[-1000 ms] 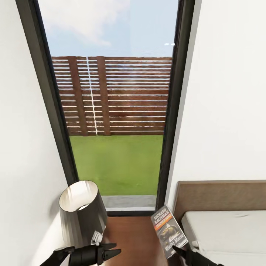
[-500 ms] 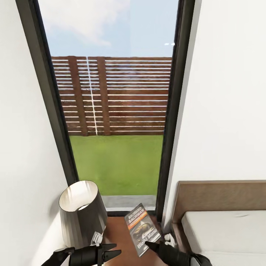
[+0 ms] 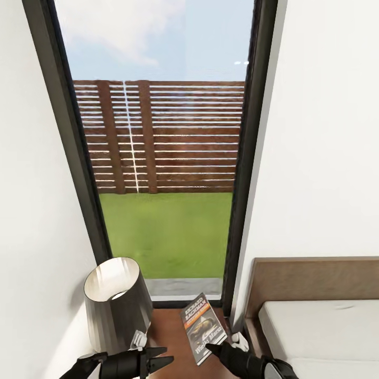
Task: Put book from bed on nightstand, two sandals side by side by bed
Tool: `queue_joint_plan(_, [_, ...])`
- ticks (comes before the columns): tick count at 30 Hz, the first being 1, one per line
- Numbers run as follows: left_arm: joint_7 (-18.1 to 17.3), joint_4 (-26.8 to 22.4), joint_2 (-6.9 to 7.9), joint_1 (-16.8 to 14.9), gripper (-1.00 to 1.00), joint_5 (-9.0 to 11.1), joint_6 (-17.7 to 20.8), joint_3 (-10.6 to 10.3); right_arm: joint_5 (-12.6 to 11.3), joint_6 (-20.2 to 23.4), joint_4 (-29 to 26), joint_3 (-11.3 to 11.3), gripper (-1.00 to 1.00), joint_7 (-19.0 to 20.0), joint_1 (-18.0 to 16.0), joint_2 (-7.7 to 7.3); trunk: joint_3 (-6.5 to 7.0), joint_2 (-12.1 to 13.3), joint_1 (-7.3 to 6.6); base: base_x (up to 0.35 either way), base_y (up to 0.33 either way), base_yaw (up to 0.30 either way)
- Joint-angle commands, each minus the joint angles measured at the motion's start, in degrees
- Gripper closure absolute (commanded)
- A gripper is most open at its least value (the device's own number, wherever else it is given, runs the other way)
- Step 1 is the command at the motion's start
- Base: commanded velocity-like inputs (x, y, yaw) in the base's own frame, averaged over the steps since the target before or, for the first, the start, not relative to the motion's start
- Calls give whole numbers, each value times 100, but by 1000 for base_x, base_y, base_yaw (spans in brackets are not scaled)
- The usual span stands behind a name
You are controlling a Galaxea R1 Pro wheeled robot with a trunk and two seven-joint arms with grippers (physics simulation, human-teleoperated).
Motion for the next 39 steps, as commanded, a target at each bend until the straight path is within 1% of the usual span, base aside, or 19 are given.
queue_joint_plan(1, [-6,-2,0,-6,-100,55,60,-39,-157,46,1,24,100,-7,-5,-8,-13,-12,3,0,0,0])
queue_joint_plan(2, [-6,-1,-1,-6,-100,55,60,-39,-183,66,1,23,100,-5,-5,-8,-13,-12,3,0,0,0])
queue_joint_plan(3, [-8,1,-4,-6,-100,58,60,-40,-266,489,1,22,100,11,-5,-9,-13,-12,3,0,0,0])
queue_joint_plan(5, [-8,1,-4,-6,-100,59,60,-40,-287,964,-15,22,100,23,-5,-9,-13,-12,3,0,0,0])
queue_joint_plan(7, [-8,0,-4,-6,-100,60,60,-40,-295,1326,-26,21,100,53,-5,-10,-13,-12,3,0,0,0])
queue_joint_plan(8, [-8,-1,-4,-6,-100,60,60,-40,-298,1427,-30,21,100,122,-5,-13,-13,-12,3,0,0,0])
queue_joint_plan(9, [-8,-2,-4,-6,-100,61,60,-40,-299,1491,-32,21,100,260,-5,-15,-13,-12,3,0,0,0])
queue_joint_plan(10, [-9,1,-4,-6,-100,61,60,-40,-299,1567,-32,25,100,838,-5,-12,-13,-12,3,0,0,0])
queue_joint_plan(11, [-11,0,-5,-6,-100,61,60,-40,-297,1581,-29,27,100,1037,-5,-11,-13,-12,3,0,0,0])
queue_joint_plan(13, [-9,2,-5,-6,-100,61,60,-40,-294,1598,-24,29,100,1305,-5,-13,-13,-12,3,0,0,0])
queue_joint_plan(17, [-8,0,-5,-6,-100,61,60,-40,-293,1604,-23,23,100,1393,-5,-17,-13,-12,3,0,0,0])
queue_joint_plan(23, [2,4,-5,-6,-100,61,68,-40,-293,1605,-23,22,100,1407,-5,-21,-13,-12,3,0,0,0])
queue_joint_plan(39, [42,5,-9,-6,-100,61,70,-40,-293,1596,-23,21,100,1391,-5,-18,-300,-654,354,0,0,0])
